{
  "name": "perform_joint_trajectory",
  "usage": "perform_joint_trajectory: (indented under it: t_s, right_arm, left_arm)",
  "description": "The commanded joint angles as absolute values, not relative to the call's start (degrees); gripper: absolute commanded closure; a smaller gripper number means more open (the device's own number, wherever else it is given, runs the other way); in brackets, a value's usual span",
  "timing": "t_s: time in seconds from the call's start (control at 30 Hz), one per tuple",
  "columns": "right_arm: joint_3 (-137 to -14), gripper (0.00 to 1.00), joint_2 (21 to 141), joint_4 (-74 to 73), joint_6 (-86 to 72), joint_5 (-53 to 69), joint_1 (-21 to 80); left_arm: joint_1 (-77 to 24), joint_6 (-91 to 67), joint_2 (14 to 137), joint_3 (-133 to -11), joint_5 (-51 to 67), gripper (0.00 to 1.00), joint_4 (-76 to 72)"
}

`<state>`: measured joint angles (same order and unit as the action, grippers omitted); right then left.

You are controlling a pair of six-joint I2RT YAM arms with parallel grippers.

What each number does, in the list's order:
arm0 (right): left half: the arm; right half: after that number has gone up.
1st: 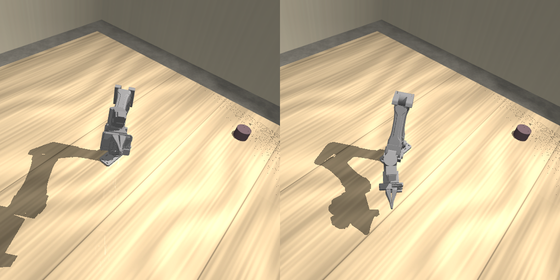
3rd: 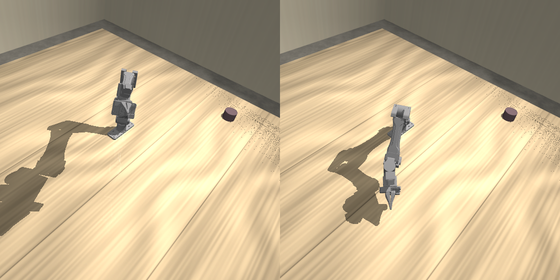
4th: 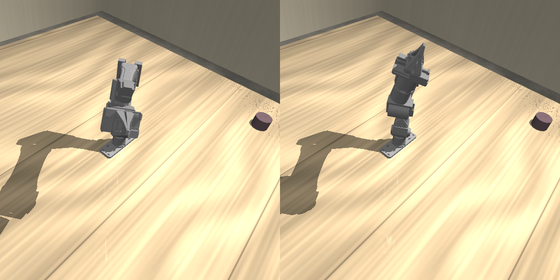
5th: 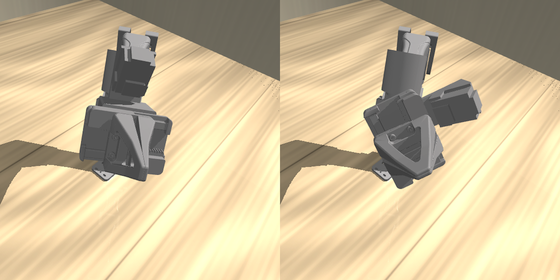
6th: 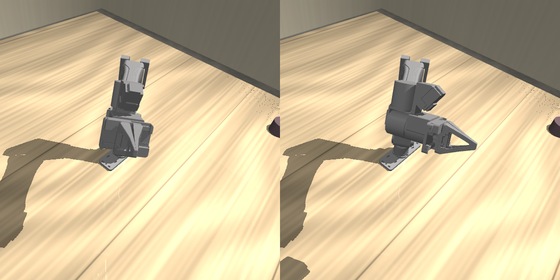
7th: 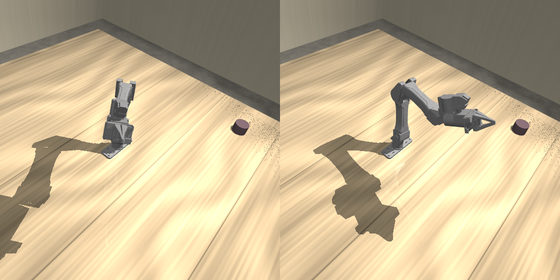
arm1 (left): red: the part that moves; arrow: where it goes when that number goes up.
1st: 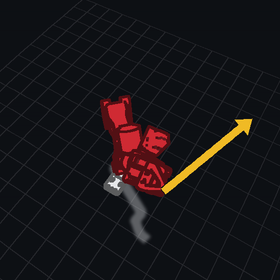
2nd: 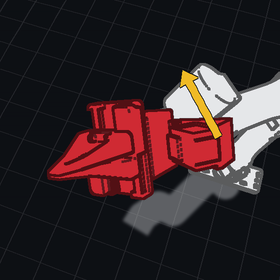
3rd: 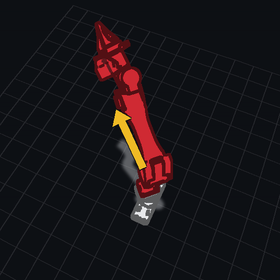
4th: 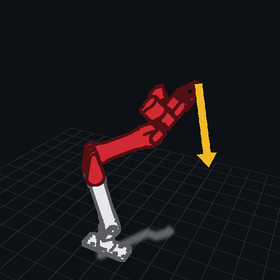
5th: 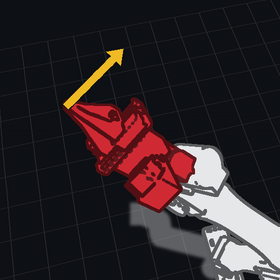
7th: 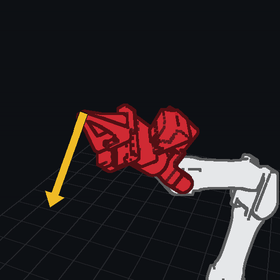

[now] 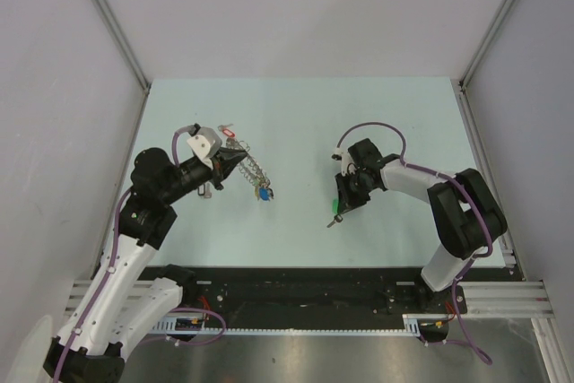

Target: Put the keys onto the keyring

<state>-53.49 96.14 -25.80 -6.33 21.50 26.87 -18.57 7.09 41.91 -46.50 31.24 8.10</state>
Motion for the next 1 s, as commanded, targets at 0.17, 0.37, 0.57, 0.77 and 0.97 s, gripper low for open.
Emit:
perform_joint_trajectory:
  t_s: [0.17,0.37,0.57,0.77,0.97]
  right_arm:
    - [-55.9,1.0,96.0,-26.5,-5.1,22.1,26.8]
    - [-55.9,1.0,91.7,-26.7,-3.3,19.8,28.4]
    - [-55.9,1.0,81.3,-24.0,-0.5,13.0,32.5]
    - [-54.8,1.0,69.1,-17.7,5.8,3.8,40.0]
    - [-48.5,1.0,54.4,-2.3,9.1,5.5,43.9]
  left_arm:
    - [-18.3,8.0,41.7,-48.7,32.4,1.0,5.8]
    - [-18.4,8.2,42.0,-48.7,33.1,0.99,5.9]
    - [-18.4,8.1,42.8,-49.0,35.6,1.0,5.9]
    - [-19.0,8.2,43.6,-49.7,39.5,1.0,6.1]
    - [-25.2,12.8,44.6,-52.5,39.2,1.0,10.7]
